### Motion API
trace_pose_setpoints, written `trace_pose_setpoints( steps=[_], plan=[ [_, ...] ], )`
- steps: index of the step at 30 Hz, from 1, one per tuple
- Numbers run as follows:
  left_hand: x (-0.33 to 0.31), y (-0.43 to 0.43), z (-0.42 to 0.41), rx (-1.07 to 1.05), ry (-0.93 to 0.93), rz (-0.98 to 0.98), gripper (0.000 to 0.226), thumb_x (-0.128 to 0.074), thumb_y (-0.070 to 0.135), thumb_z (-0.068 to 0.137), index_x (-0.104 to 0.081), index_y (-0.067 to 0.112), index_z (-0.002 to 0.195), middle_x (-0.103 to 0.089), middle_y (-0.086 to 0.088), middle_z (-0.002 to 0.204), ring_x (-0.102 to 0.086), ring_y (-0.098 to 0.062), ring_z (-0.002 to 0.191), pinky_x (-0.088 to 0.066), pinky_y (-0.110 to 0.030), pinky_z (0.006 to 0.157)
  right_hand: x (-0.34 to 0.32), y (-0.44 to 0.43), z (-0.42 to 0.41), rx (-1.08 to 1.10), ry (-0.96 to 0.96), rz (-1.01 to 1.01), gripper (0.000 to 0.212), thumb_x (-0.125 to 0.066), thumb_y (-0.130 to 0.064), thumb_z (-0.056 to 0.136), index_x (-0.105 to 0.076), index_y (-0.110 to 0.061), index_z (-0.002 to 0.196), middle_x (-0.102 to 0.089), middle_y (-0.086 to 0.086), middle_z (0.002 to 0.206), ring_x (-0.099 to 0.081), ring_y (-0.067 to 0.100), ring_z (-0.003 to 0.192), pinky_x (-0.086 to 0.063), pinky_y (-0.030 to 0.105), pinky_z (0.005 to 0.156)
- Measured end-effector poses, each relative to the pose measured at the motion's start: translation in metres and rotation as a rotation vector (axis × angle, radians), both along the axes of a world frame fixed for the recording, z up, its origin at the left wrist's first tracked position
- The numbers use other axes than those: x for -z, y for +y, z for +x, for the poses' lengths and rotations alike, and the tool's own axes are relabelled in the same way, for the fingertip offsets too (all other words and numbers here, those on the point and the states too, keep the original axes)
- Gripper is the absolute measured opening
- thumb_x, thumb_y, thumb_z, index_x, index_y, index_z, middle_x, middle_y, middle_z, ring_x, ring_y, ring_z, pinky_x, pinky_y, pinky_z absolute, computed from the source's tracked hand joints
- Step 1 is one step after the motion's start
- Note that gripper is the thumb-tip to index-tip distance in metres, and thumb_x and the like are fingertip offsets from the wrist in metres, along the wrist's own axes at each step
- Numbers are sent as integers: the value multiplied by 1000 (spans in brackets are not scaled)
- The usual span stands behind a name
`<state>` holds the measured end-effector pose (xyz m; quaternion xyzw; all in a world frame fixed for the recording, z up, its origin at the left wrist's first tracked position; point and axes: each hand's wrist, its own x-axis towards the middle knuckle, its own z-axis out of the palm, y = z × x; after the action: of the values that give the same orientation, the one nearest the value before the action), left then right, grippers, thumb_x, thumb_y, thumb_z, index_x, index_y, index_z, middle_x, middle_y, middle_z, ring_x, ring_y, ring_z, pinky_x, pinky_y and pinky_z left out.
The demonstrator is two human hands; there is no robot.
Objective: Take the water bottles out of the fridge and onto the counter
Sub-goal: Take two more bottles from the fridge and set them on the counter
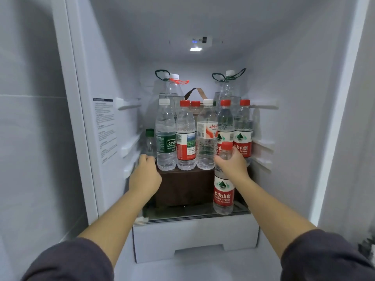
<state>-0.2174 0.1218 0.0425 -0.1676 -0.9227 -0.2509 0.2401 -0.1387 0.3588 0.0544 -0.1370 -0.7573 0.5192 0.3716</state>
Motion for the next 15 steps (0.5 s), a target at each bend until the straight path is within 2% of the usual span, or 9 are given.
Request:
trace_pose_setpoints(
  steps=[5,8,11,13,15],
  plan=[
    [-53,20,-32,54,-3,129,40,-46,-5,88,-47,1,128,-42,-18,136,-51,-37,116,-43,-43,90,3,0,0,-20,40,-4,24,-72,-20,81,-55,-36,88,-66,-14,88,-61,0,82,-38,18,65],
    [-71,21,-59,48,4,125,44,-49,1,92,-45,2,135,-43,-23,139,-48,-42,123,-41,-48,102,5,0,1,-42,50,-12,25,-72,-20,82,-55,-36,91,-67,-12,90,-62,3,85,-42,21,68],
    [-81,18,-83,51,0,120,45,-48,4,94,-45,5,139,-45,-22,142,-49,-41,124,-42,-48,104,4,-1,0,-45,56,-8,24,-71,-20,81,-55,-34,92,-68,-11,91,-63,5,85,-44,25,71],
    [-81,20,-95,70,5,73,42,-48,1,92,-51,5,134,-51,-23,135,-54,-41,119,-45,-49,101,4,0,1,-43,63,6,22,-70,-20,81,-56,-34,91,-68,-11,88,-63,4,83,-43,23,69],
    [-78,23,-104,66,-12,27,40,-49,2,94,-52,4,134,-49,-25,137,-53,-41,120,-44,-49,103,6,0,2,-47,76,0,23,-71,-19,80,-57,-34,92,-68,-11,88,-63,3,83,-43,22,69]
  ],
)
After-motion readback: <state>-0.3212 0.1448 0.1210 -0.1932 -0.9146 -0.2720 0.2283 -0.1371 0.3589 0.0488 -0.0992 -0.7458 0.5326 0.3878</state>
